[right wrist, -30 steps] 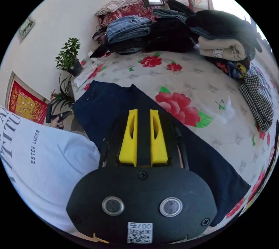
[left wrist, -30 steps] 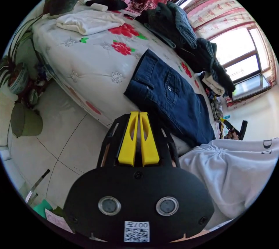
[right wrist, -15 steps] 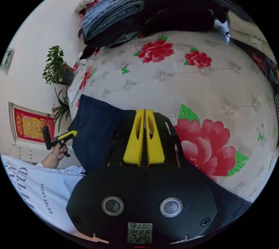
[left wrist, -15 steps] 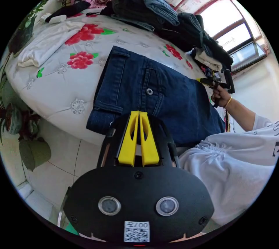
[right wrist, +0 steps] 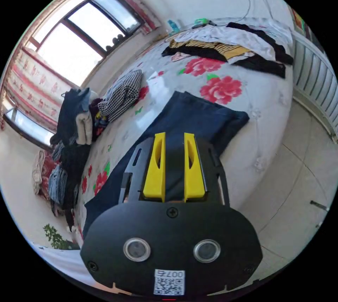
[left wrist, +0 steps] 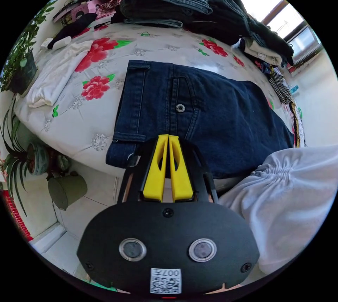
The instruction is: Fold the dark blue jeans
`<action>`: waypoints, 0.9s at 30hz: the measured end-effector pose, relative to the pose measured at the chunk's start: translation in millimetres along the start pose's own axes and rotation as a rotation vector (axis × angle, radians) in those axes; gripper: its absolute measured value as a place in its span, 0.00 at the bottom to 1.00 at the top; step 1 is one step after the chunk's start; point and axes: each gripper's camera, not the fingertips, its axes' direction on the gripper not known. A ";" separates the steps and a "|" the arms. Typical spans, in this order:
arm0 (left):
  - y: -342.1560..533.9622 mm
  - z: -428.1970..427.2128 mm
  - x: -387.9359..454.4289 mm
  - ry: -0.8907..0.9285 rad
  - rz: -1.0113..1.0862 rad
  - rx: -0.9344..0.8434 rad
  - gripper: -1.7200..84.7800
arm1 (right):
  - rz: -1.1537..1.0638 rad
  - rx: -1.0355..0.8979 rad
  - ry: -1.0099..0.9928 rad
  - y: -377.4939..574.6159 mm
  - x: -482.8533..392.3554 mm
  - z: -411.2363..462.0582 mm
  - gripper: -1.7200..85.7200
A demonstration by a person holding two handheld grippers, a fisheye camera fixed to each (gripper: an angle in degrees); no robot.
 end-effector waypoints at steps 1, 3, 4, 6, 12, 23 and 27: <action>-1.2 0.1 0.2 0.002 -0.009 -0.002 0.01 | 0.034 0.029 0.017 -5.3 21.1 -13.4 0.08; -5.2 0.7 -1.4 0.020 -0.054 -0.004 0.01 | 0.052 0.028 0.031 -13.7 39.4 -20.1 0.09; -6.0 0.8 -1.7 0.024 -0.065 -0.005 0.01 | 0.057 0.007 0.029 -20.2 45.5 -17.6 0.09; -8.4 1.0 -2.4 0.033 -0.095 -0.005 0.01 | 0.058 -0.022 0.010 -28.9 49.0 -9.2 0.10; -13.4 0.6 -0.2 0.025 -0.103 -0.007 0.01 | 0.080 -0.127 0.077 -47.7 48.7 17.2 0.05; -15.0 -0.8 -8.6 0.034 -0.141 0.023 0.01 | 0.115 -0.092 -0.117 -39.7 81.7 -16.9 0.05; -17.9 -1.8 -14.2 0.035 -0.154 0.014 0.01 | 0.111 -0.104 -0.123 -43.3 72.2 -12.3 0.04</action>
